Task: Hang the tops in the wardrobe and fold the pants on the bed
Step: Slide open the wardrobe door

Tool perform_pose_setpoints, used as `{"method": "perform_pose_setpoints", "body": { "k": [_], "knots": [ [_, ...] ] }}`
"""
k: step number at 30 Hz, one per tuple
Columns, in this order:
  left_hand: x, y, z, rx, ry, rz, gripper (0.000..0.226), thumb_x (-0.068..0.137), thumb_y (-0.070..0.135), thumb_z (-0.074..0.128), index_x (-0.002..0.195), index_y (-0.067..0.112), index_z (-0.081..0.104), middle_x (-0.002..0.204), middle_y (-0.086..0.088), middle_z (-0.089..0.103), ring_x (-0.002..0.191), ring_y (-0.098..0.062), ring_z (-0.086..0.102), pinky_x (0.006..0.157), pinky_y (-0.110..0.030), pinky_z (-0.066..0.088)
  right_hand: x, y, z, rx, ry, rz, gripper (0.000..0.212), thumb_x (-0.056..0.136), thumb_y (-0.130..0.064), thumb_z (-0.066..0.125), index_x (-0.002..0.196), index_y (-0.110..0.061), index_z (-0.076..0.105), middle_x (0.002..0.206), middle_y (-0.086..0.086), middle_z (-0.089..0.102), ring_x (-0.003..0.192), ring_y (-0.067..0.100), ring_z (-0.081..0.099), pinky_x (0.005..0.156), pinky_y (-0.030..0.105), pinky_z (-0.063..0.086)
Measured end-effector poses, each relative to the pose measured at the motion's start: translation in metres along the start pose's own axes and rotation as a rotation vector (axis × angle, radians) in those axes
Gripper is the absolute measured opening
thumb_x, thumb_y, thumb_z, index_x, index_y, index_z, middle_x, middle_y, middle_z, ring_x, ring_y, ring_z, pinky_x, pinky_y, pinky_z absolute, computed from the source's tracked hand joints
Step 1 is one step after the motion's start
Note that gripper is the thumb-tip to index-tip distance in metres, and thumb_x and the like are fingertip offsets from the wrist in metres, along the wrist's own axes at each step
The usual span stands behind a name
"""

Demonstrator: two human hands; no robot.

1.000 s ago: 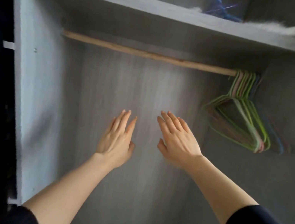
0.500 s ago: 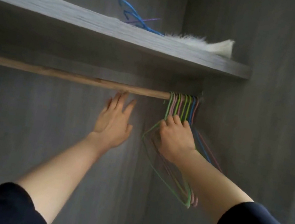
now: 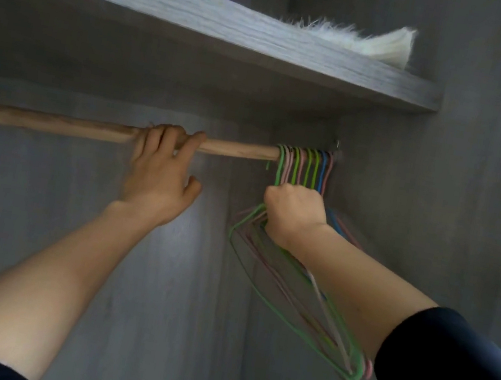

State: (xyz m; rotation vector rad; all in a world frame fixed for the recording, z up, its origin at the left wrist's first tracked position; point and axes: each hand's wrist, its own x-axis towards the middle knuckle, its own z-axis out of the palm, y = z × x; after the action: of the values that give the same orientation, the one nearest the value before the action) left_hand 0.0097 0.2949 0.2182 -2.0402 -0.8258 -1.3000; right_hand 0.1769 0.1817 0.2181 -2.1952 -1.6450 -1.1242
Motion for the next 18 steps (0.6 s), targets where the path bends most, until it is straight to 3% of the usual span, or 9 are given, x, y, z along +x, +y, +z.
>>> {"method": "perform_pose_setpoints", "body": {
  "k": [6,9,13,18],
  "knots": [
    [0.002,-0.003,0.004,-0.022,-0.006,0.028,0.072,0.073,0.029,0.069,0.139,0.013,0.044,0.125,-0.017,0.046,0.118,-0.034,0.034,0.109,-0.042,0.012,0.008,-0.006,-0.009,0.258,0.041,0.160,0.026,0.087,-0.018,0.058,0.110,-0.007,0.059,0.113,0.015,0.063,0.105,0.037,0.060,0.070,0.034,0.036],
    [0.003,-0.003,0.001,-0.021,-0.038,0.025,0.076,0.074,0.031,0.069,0.142,0.016,0.039,0.131,-0.015,0.043,0.124,-0.035,0.032,0.112,-0.043,0.012,0.008,-0.014,-0.012,0.531,0.028,0.278,0.024,0.086,-0.021,0.057,0.102,-0.004,0.060,0.110,0.020,0.062,0.104,0.040,0.059,0.073,0.037,0.042],
    [0.003,-0.002,-0.004,-0.059,-0.104,0.016,0.082,0.074,0.032,0.069,0.146,0.018,0.032,0.141,-0.015,0.036,0.134,-0.034,0.025,0.115,-0.043,0.010,-0.005,-0.027,-0.010,0.673,0.042,0.323,0.022,0.089,-0.025,0.053,0.092,-0.005,0.061,0.102,0.023,0.064,0.100,0.040,0.060,0.077,0.036,0.046],
    [-0.005,-0.002,-0.011,-0.127,-0.146,0.007,0.083,0.077,0.030,0.069,0.148,0.016,0.029,0.153,-0.016,0.021,0.143,-0.031,0.011,0.118,-0.040,0.004,-0.054,-0.037,-0.010,0.787,0.061,0.313,0.024,0.089,-0.026,0.055,0.069,-0.016,0.048,0.072,0.007,0.053,0.073,0.028,0.047,0.062,0.027,0.030]
  ]
}}
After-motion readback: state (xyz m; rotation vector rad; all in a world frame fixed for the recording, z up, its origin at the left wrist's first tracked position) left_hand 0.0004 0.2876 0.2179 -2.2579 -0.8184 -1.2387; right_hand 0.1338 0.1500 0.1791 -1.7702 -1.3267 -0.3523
